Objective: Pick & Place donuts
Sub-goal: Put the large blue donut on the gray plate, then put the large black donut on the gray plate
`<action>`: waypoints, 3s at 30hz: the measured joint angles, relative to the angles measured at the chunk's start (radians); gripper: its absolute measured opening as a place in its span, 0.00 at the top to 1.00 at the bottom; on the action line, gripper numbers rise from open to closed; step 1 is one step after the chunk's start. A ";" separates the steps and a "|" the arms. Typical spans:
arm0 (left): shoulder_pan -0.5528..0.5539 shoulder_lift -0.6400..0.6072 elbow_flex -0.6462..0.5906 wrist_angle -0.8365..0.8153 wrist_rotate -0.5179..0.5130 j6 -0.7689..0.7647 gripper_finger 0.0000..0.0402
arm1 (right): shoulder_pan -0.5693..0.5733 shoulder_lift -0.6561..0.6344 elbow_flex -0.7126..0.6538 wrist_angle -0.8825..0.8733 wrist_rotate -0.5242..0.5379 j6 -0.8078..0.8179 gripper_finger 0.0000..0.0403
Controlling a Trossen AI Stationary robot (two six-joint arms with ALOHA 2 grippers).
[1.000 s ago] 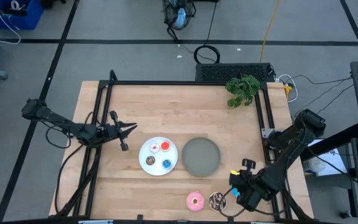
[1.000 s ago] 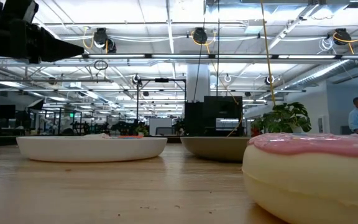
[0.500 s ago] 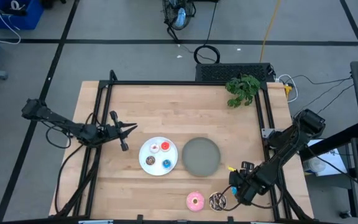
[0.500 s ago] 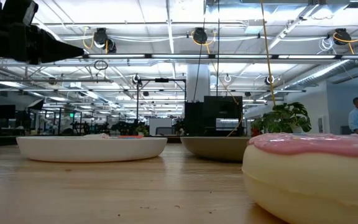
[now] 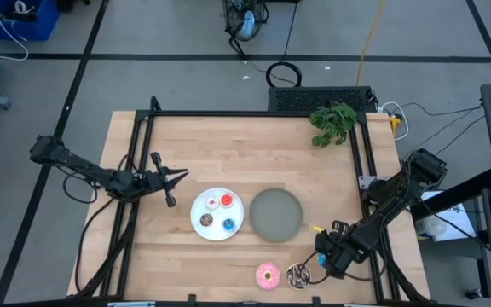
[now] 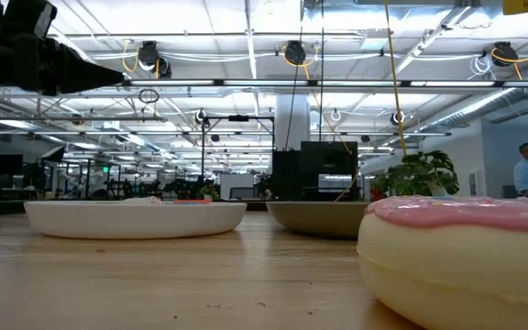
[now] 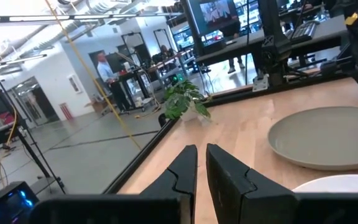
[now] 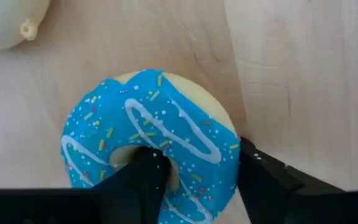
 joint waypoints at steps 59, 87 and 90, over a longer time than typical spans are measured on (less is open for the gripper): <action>0.000 0.000 -0.001 -0.027 0.000 -0.034 0.90 | -0.812 0.285 0.418 -0.217 -0.042 -0.863 0.98; 0.000 0.000 -0.001 -0.052 0.005 0.044 0.90 | -0.801 0.219 0.418 -0.204 -0.037 -0.927 0.43; 0.000 0.000 -0.001 -0.052 0.006 0.045 0.90 | -0.801 0.194 0.418 -0.198 -0.039 -0.890 0.41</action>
